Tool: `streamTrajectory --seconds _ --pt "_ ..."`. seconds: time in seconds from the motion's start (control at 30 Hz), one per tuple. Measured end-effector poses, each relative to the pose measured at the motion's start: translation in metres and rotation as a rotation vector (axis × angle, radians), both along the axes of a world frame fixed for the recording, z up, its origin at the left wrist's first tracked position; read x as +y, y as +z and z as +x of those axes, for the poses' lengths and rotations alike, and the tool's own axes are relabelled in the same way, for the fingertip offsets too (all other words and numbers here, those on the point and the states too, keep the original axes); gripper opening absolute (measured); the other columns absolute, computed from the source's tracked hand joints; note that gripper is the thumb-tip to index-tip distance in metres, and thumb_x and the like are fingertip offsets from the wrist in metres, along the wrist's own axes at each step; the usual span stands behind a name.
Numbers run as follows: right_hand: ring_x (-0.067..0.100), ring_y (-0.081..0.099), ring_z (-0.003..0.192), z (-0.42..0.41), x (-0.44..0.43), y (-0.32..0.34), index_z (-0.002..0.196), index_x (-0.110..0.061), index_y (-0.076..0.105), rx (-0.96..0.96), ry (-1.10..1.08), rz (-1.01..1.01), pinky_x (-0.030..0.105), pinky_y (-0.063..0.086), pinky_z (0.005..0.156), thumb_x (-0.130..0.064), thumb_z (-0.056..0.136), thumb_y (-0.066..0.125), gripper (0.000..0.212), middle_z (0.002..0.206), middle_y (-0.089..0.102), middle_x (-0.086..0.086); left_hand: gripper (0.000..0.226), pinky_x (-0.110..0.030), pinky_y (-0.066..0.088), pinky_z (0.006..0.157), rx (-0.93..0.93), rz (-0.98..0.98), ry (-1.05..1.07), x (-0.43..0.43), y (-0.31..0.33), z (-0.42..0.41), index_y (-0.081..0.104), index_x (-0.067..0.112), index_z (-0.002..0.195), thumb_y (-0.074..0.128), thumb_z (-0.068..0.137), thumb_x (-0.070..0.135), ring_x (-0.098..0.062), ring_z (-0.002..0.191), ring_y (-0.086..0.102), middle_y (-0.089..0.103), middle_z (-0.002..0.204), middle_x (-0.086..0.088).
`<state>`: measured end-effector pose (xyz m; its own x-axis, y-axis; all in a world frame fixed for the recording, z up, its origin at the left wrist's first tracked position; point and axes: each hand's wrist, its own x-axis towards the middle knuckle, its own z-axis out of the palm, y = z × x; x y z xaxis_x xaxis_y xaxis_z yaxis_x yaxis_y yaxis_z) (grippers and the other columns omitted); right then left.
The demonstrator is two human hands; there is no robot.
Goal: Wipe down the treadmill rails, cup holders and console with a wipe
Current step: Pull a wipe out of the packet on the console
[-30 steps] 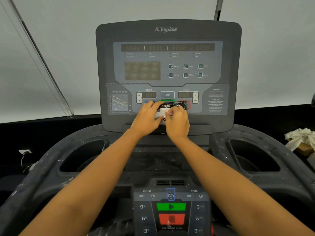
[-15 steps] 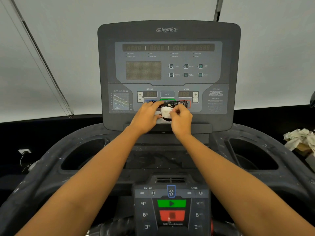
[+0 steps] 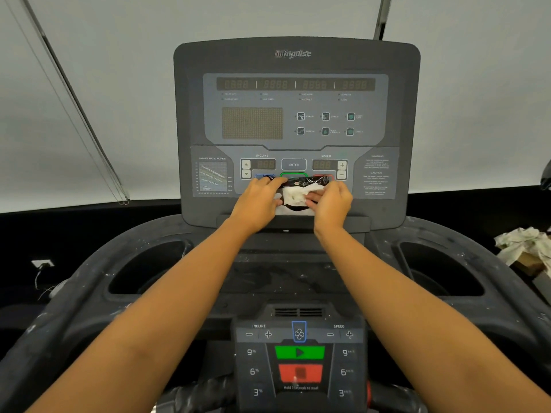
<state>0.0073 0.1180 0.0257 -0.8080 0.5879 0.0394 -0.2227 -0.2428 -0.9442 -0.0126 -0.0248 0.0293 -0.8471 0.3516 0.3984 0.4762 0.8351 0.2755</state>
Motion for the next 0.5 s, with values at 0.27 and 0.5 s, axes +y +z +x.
streamTrajectory --seconds 0.27,0.5 --pt "0.025 0.057 0.063 0.000 0.004 0.001 0.065 -0.012 0.048 0.054 0.045 0.483 0.041 0.052 0.061 -0.006 0.082 0.054 0.019 0.064 0.054 0.011 0.064 -0.041 0.046 0.083 0.107 0.016 0.126 0.011 0.000 0.008 0.053 0.020 0.131 0.060 0.080 0.059 -0.028 0.111 0.052 0.061 0.114 -0.008" --pt "0.010 0.044 0.058 0.001 -0.005 0.001 0.071 -0.006 0.051 0.127 0.129 0.616 0.028 0.042 0.055 0.001 0.081 0.057 0.013 0.063 0.049 -0.001 0.046 -0.037 0.037 0.078 0.169 0.010 0.238 0.023 0.002 0.006 0.058 0.023 0.119 0.055 0.084 0.051 -0.028 0.105 0.052 0.062 0.106 -0.007"
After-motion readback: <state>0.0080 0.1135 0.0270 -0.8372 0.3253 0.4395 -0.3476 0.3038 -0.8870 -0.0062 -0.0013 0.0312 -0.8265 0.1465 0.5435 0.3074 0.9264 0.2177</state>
